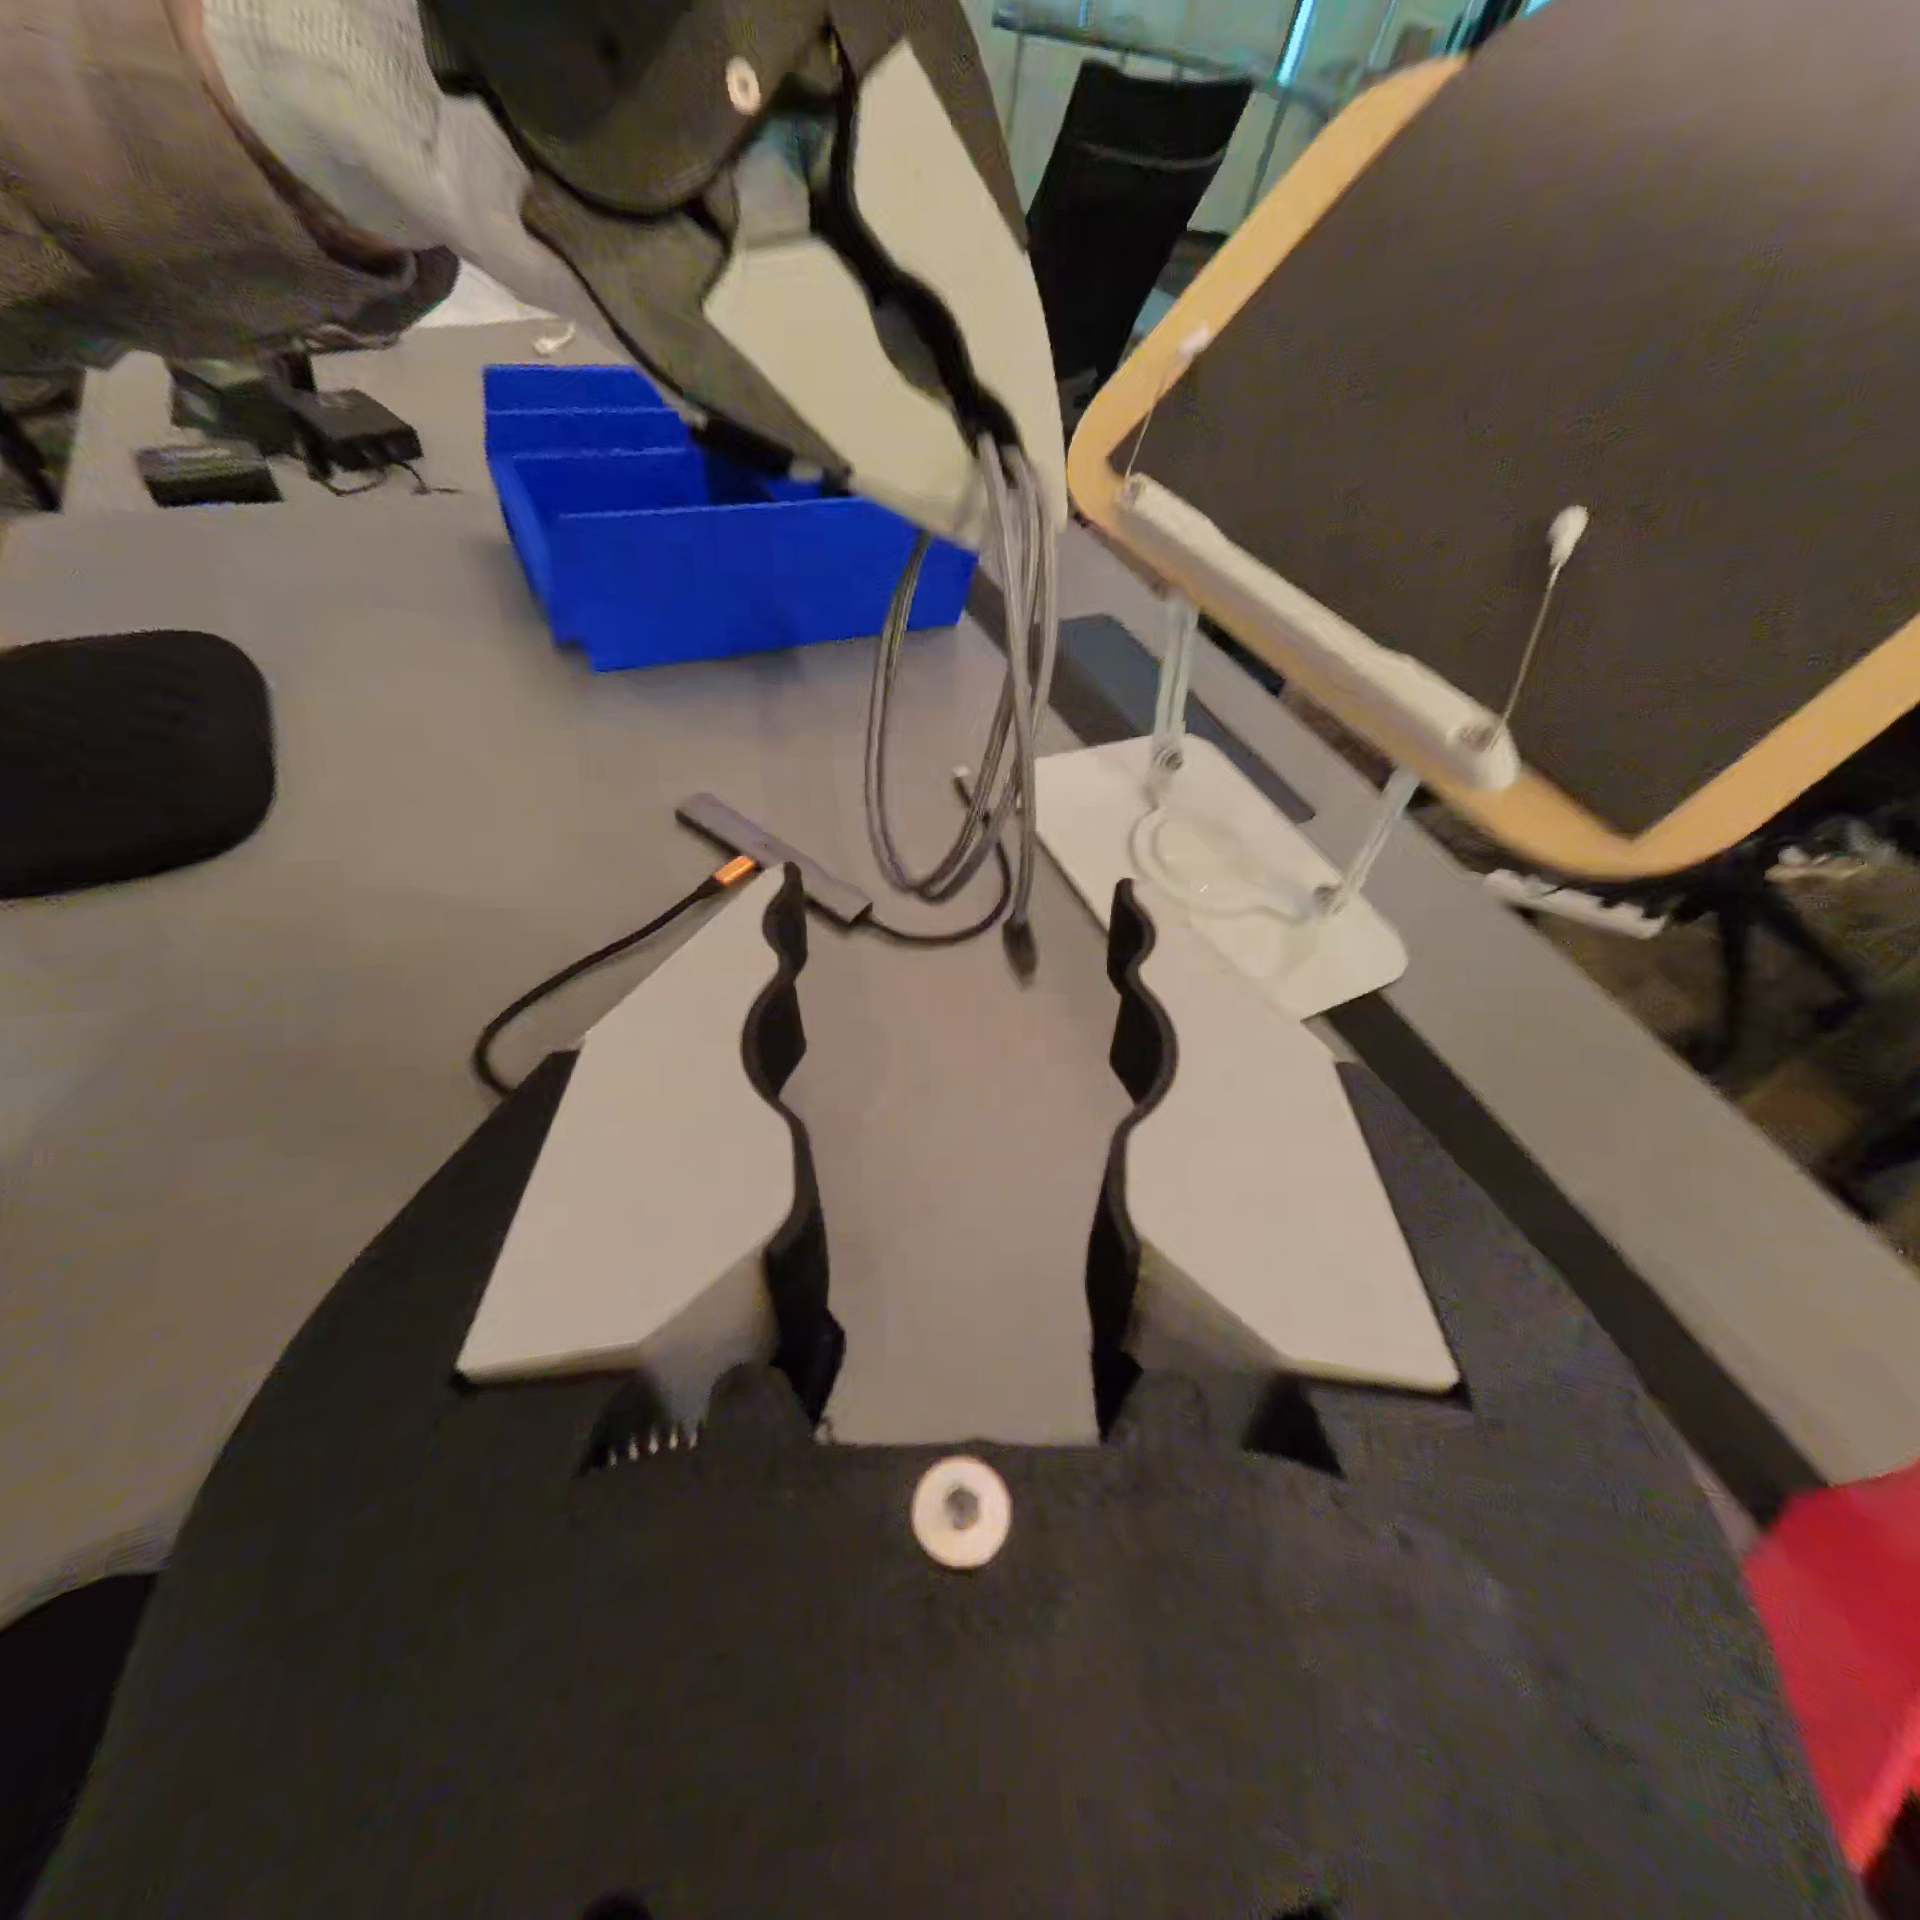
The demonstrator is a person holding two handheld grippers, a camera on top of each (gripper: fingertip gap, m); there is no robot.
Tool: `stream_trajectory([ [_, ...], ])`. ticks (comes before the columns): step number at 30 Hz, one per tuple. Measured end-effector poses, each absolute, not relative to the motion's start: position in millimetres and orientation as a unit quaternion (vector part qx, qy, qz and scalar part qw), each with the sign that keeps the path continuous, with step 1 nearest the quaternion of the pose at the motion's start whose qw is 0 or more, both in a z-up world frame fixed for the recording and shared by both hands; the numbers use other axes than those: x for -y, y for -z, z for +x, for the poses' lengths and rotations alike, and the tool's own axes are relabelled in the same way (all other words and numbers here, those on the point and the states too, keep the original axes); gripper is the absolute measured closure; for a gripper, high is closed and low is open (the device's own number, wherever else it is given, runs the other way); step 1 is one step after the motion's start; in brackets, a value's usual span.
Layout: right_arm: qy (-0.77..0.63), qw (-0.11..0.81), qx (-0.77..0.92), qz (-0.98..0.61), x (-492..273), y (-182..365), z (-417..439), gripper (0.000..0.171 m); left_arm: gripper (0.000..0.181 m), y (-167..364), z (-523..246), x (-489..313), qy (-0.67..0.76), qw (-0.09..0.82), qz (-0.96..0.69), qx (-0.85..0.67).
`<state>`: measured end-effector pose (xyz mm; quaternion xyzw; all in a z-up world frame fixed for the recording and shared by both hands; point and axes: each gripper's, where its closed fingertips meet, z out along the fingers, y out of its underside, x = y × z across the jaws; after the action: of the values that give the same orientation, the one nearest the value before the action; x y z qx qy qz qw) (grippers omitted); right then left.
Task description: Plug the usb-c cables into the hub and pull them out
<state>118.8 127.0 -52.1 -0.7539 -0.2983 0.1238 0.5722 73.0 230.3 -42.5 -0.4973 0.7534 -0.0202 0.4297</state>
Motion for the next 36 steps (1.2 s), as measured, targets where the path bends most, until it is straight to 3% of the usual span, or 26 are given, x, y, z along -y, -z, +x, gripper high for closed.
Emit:
stream_trajectory([
  [4,0.002,0.545,0.347,-0.763,-165,45,110,0.12,0.178,47,82,-217,0.0,0.442,-0.483,-0.756],
  [7,0.058,0.525,0.363,-0.768,-182,58,109,0.155,0.178,51,86,-209,0.015,0.445,-0.5,-0.743],
  [10,0.12,0.532,0.364,-0.756,-189,60,116,0.171,0.179,56,88,-207,0.042,0.441,-0.523,-0.729],
  [15,0.121,0.542,0.377,-0.741,-189,59,118,0.171,0.177,64,91,-199,0.109,0.431,-0.534,-0.719],
  [18,0.124,0.533,0.429,-0.718,-181,65,115,0.171,0.142,62,91,-180,0.229,0.381,-0.551,-0.706],
  [25,0.215,0.529,0.545,-0.614,-158,64,103,0.171,0.132,76,85,-131,0.385,0.182,-0.547,-0.72],
  [31,0.242,0.526,0.566,-0.587,-149,69,101,0.171,0.176,84,85,-108,0.45,0.107,-0.53,-0.711],
  [35,0.209,0.521,0.555,-0.613,-149,76,105,0.171,0.178,90,90,-108,0.468,0.114,-0.544,-0.687],
  [36,0.22,0.53,0.544,-0.612,-152,72,109,0.157,0.178,91,91,-110,0.475,0.116,-0.549,-0.677],
])
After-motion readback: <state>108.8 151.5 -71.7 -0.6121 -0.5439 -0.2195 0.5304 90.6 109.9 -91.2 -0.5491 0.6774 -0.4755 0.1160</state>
